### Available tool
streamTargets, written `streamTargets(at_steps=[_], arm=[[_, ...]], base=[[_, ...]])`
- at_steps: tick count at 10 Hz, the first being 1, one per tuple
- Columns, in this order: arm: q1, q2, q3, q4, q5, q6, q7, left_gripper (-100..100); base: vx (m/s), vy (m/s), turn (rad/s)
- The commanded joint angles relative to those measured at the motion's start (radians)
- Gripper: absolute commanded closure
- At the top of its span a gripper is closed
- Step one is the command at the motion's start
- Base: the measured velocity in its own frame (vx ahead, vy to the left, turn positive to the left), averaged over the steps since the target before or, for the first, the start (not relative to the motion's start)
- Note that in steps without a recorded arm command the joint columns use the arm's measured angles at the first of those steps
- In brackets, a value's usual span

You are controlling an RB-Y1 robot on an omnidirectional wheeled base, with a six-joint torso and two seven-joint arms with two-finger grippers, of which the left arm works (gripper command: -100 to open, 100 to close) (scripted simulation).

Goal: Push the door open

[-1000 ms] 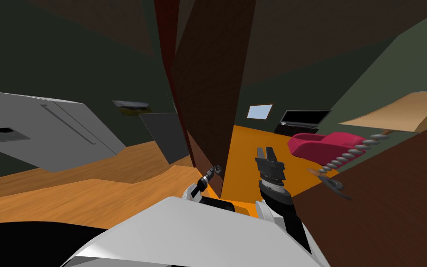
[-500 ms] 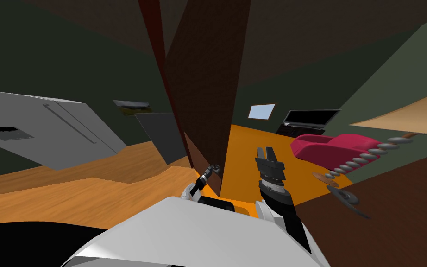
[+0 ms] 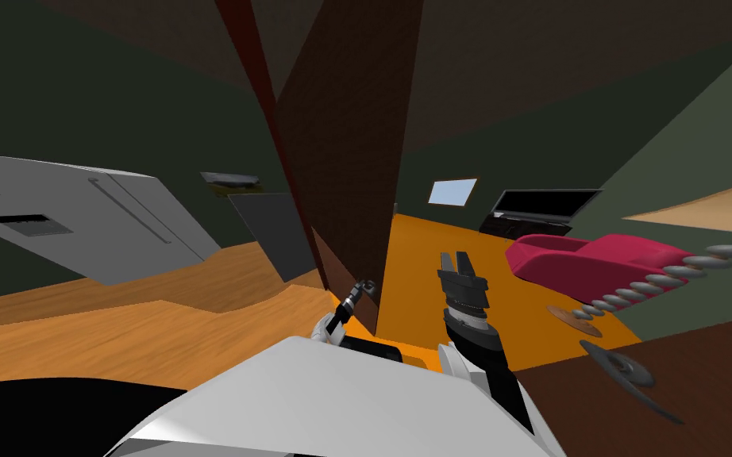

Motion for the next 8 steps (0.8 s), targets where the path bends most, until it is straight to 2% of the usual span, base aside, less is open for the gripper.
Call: streamTargets(at_steps=[1, 2, 8], arm=[[0.004, 0.016, 0.015, -0.034, 0.007, 0.014, 0.002, 100], [0.003, 0.009, 0.038, -0.03, 0.018, 0.017, -0.01, 100], [-0.001, -0.02, 0.094, -0.021, 0.045, 0.022, -0.039, 100]], base=[[0.097, -0.136, 0.024], [0.1, -0.16, 0.038], [0.119, -0.156, 0.057]])
